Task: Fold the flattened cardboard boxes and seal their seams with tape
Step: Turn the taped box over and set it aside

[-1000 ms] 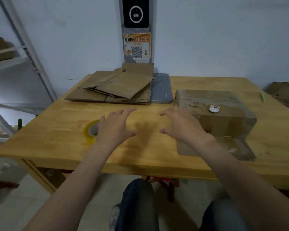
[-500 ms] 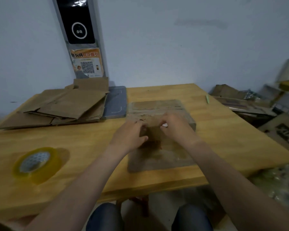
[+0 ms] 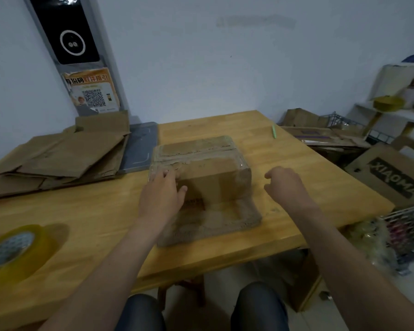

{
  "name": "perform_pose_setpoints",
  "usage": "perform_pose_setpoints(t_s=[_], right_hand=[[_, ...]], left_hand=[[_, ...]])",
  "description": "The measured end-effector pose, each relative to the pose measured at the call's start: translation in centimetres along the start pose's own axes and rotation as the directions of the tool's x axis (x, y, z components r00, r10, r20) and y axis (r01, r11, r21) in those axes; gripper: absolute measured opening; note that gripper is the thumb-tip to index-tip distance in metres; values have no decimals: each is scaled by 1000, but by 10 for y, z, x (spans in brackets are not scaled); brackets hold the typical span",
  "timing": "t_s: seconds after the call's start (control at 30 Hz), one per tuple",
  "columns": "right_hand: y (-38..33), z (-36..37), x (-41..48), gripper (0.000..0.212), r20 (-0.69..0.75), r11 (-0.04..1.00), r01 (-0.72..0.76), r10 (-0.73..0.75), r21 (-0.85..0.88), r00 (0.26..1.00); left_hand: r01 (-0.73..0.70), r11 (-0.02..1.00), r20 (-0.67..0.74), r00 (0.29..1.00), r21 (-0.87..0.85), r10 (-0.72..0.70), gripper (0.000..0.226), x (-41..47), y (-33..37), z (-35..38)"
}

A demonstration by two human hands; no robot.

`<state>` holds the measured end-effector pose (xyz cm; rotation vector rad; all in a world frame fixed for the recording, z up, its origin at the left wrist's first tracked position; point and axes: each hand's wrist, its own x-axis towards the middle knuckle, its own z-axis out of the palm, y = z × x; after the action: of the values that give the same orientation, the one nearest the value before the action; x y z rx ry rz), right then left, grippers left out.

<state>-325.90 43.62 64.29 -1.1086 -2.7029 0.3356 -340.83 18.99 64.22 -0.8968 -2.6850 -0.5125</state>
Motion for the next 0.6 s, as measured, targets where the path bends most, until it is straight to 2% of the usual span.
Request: perform_pose_setpoints(t_s=[0.1, 0.23, 0.33, 0.43, 0.5, 0.6], right_hand=[[0, 13, -2, 35, 99, 999, 14, -17, 36, 995], [-11, 9, -6, 55, 98, 983, 106, -122, 152, 988], [-17, 6, -14, 68, 105, 956, 147, -178, 254, 979], [-22, 11, -19, 81, 82, 919, 145, -187, 368, 979], [-25, 15, -22, 85, 94, 895, 118, -174, 430, 980], [-29, 20, -25, 90, 112, 878, 77, -146, 472, 983]], left_hand=[[24, 999, 24, 999, -25, -23, 42, -1, -3, -4], [40, 990, 60, 998, -136, -32, 47, -4, -16, -1], [131, 970, 70, 990, -207, -119, 70, -17, -24, 1], [298, 865, 127, 955, -405, -270, 103, -33, -31, 6], [401, 758, 249, 916, -514, -316, 109, -39, -37, 9], [492, 706, 357, 867, -509, -348, 109, -45, -45, 10]])
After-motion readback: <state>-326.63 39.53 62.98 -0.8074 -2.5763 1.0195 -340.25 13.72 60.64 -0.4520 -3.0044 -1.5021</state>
